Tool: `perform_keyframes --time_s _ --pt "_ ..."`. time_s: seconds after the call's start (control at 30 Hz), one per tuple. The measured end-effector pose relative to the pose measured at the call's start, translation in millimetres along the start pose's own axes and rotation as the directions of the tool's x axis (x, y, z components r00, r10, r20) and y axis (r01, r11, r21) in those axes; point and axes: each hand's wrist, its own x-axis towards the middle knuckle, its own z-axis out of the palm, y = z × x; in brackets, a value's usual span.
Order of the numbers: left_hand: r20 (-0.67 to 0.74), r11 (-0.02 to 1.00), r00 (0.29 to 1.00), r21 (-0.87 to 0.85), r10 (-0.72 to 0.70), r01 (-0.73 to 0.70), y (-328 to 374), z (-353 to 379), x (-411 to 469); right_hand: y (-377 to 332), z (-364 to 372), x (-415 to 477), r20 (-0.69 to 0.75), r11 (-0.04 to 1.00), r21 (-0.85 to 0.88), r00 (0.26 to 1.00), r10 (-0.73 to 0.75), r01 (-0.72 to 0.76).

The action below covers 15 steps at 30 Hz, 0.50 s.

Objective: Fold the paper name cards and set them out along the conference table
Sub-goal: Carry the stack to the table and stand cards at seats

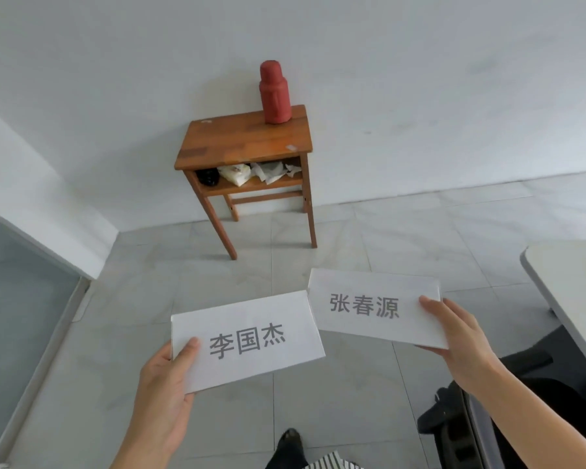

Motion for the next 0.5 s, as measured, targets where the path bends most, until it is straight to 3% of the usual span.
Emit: perform_keyframes --time_s 0.27,0.5 --pt "0.146 0.994 0.988 0.105 -0.052 0.037 33 101 171 -51 13 139 -0.154 0.999 0.046 0.988 -0.008 0.015" --pt "0.34 0.976 0.935 0.217 -0.102 0.028 103 236 318 -125 11 237 -0.336 0.988 0.146 0.942 -0.003 0.055"
